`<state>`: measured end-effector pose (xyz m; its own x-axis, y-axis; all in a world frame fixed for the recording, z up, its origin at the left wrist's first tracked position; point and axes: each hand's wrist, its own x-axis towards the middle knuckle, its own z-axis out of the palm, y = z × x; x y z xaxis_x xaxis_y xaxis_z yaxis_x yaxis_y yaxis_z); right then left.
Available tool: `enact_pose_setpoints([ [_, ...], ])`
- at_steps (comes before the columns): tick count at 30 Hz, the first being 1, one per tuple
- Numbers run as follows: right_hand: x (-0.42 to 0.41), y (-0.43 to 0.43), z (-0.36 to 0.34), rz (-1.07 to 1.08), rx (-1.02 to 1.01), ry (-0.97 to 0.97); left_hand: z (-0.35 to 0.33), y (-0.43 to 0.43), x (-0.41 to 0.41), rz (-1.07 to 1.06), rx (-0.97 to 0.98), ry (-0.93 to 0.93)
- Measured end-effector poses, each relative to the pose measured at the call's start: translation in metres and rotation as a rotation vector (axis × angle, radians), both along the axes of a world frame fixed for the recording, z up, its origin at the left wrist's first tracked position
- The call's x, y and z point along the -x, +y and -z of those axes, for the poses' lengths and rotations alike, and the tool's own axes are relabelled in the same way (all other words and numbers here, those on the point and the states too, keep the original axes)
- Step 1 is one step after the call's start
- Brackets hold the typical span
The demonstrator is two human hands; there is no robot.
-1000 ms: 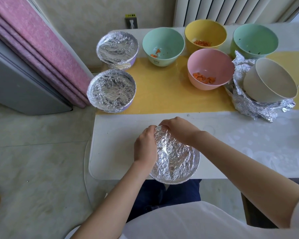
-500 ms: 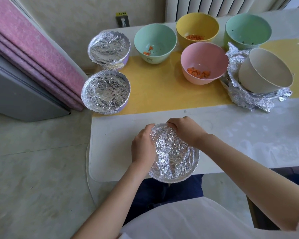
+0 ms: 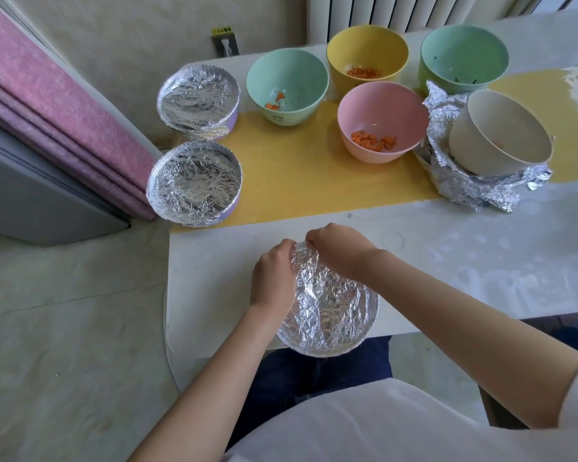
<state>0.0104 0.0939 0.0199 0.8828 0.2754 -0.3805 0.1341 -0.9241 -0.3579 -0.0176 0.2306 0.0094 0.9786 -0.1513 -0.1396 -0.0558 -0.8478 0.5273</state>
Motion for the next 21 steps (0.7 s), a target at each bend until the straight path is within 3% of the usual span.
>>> enact_pose_setpoints([
  [7,0.005,0.001,0.003,-0.034,-0.029,-0.049,0.003,0.001,0.003,0.006,-0.029,-0.028],
  [13,0.010,-0.010,0.003,0.061,-0.230,-0.017,0.002,0.003,0.006,0.010,-0.024,-0.039],
  [21,0.017,-0.020,0.010,0.090,-0.267,-0.103,0.003,0.004,0.015,-0.018,0.034,-0.027],
])
